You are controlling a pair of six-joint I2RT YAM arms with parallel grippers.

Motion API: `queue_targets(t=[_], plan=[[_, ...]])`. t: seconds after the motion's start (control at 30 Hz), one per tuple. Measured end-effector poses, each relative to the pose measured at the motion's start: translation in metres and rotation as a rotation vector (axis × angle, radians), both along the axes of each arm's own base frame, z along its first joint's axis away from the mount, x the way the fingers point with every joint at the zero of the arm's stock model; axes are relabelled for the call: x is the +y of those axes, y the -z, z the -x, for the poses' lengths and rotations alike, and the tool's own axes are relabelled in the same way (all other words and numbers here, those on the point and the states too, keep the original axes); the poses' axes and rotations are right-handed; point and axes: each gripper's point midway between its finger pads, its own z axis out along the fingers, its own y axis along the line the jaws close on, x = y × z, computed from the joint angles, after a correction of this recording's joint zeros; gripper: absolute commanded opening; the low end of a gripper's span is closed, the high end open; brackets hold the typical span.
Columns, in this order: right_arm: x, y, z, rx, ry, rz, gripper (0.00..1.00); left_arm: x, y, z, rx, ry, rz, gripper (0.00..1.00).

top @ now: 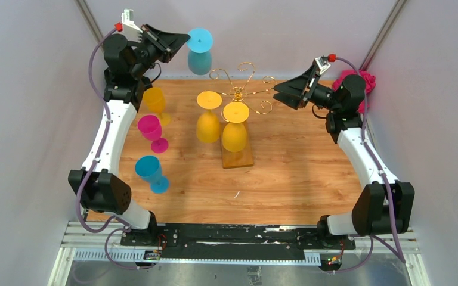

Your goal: Take the wine glass off the wine glass rack

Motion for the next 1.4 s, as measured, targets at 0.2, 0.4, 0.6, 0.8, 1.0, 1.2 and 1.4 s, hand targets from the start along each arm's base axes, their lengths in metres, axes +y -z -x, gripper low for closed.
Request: queue_targets(t=[0.2, 0.4, 0.6, 0.8, 1.0, 1.2, 1.4], plan=[[-0.012, -0.008, -0.007, -0.036, 0.035, 0.001, 0.91, -0.029, -0.032, 0.034, -0.084, 0.153, 0.059, 0.00], [-0.028, -0.041, -0.011, -0.150, 0.081, 0.009, 0.91, -0.058, -0.094, 0.089, -0.254, 0.339, 0.136, 0.00], [-0.044, -0.068, -0.014, -0.239, 0.128, -0.009, 0.91, -0.076, -0.141, 0.133, -0.404, 0.472, 0.200, 0.00], [-0.046, -0.119, -0.011, -0.376, 0.064, -0.204, 0.83, -0.098, -0.138, 0.139, -0.412, 0.613, 0.301, 0.00], [-0.051, -0.109, -0.034, -0.280, 0.006, -0.339, 0.83, -0.107, -0.122, 0.123, -0.371, 0.708, 0.404, 0.00], [-0.040, -0.118, -0.026, -0.291, -0.054, -0.367, 0.83, -0.110, -0.113, 0.122, -0.357, 0.756, 0.456, 0.00], [-0.017, -0.142, -0.007, -0.356, -0.149, -0.404, 0.80, -0.110, -0.110, 0.125, -0.365, 0.770, 0.476, 0.00]])
